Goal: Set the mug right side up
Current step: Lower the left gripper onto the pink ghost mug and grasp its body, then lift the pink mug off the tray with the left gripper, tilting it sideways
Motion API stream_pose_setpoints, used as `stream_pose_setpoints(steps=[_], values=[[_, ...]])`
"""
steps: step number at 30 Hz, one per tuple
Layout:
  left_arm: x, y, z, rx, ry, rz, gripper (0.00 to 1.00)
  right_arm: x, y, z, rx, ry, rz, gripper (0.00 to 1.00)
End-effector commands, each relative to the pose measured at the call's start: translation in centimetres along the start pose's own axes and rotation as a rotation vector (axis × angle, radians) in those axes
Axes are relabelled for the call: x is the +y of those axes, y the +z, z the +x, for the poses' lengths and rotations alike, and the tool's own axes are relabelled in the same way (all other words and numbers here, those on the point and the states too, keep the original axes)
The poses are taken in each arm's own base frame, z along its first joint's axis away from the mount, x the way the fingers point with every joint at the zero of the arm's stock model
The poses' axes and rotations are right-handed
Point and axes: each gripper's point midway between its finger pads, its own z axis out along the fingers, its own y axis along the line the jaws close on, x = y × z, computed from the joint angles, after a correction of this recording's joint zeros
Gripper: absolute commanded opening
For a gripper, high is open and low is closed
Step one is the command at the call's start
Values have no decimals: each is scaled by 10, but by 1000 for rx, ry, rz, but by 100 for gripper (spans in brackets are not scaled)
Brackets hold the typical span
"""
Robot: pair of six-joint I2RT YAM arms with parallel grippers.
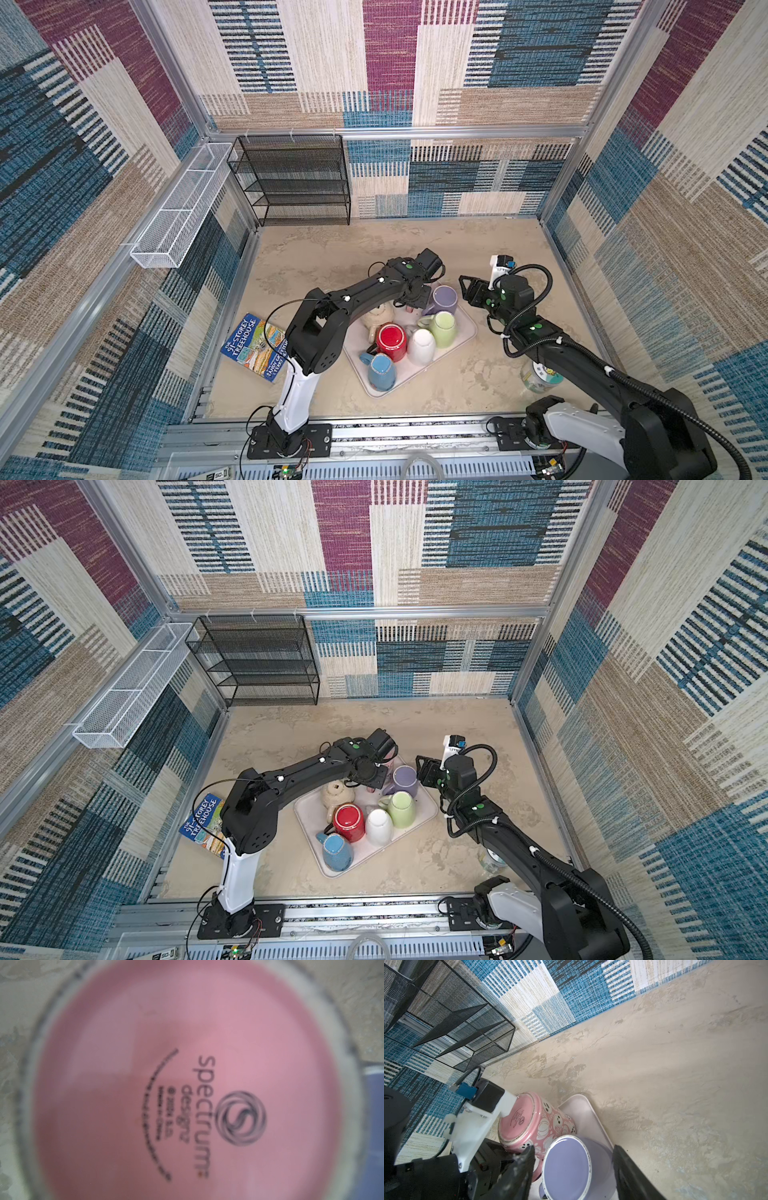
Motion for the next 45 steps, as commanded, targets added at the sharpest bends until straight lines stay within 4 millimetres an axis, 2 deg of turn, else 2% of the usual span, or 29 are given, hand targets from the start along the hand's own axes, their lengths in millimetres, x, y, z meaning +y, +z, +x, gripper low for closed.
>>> stream_pose_setpoints(steps=[1,11,16,21,24,31,39,45], values=[[0,-14,-13,-59,41,13,0,11,-2,-9,-24,-23,-46,62],[1,-35,-14,-97,80,34,0,21,-5,-11,-23,-62,-95,62],[0,-53,-18,-163,130,58,0,49,-15,-6,-29,-106,-273,64],[-1,-73,-18,-214,173,90,0,62,-22,-12,-43,-139,-336,65],[-1,-88,-18,-257,198,120,0,71,-30,-16,-74,-168,-392,67],[-2,-119,-19,-350,229,170,0,78,-53,-18,-105,-149,-583,71],[-14,-164,-25,-454,204,345,0,87,-82,-28,-153,-180,-706,72],[-15,-194,-36,-543,171,502,0,86,-97,-13,-141,-160,-812,73]])
